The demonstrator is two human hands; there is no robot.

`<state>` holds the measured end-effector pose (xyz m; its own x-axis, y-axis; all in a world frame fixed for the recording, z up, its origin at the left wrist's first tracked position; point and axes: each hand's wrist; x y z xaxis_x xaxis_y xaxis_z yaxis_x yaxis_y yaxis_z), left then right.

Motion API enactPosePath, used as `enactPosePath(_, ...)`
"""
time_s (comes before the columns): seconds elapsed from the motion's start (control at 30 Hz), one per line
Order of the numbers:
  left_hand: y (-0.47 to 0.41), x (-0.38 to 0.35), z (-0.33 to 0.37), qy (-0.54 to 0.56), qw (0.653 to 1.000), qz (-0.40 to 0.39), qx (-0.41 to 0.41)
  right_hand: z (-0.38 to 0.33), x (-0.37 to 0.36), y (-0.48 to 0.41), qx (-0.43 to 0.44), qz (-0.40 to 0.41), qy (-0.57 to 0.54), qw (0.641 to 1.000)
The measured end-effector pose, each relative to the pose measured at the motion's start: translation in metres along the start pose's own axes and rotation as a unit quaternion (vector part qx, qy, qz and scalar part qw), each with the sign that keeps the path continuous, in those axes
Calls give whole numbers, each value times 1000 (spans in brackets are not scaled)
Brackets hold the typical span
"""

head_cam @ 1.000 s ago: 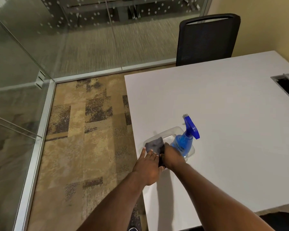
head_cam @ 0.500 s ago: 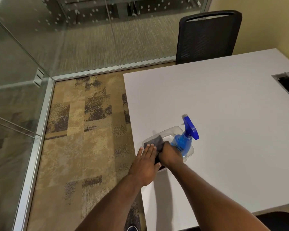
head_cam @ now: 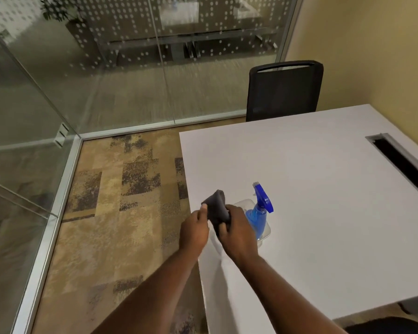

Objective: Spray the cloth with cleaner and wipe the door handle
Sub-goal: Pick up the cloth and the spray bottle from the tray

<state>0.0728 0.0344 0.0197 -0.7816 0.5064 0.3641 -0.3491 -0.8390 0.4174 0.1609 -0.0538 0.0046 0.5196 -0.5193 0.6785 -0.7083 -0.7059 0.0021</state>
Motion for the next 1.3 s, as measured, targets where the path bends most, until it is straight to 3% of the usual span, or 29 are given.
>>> enactPosePath(0.07,4,7,20,172,979,-42,96,-15,8,8,64,34,15,997)
enactPosePath(0.17,14,27,41,308,940,-95,110,-34,17,19,184,68,43,980)
enactPosePath(0.37,35,72,77,429,887,-154,76,-69,37,41,302,94,90,944)
enactPosePath(0.53,49,103,94,387,912,-122,54,-93,54,51,303,104,63,945)
enactPosePath(0.83,84,144,118,307,947,-93,12,-149,105,27,173,183,55,966)
enactPosePath(1.03,96,163,119,349,927,-136,-2,-159,126,9,115,204,40,971)
enactPosePath(1.13,93,166,117,399,905,-145,-6,-159,116,15,25,200,-87,976)
enactPosePath(1.23,93,167,120,445,884,-141,-19,-163,108,20,-178,64,-292,937)
enactPosePath(1.3,93,167,121,465,874,-142,-24,-165,103,23,-228,-93,-430,868)
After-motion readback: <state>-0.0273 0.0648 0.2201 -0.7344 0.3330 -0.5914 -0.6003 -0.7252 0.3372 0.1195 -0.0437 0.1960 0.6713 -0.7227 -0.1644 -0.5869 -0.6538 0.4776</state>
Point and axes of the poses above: each hand's wrist, its own y-axis away from the middle knuckle, its own x-axis out of the back of the hand, z = x × y, and after that the axes turned 1 degree about y, right-handed
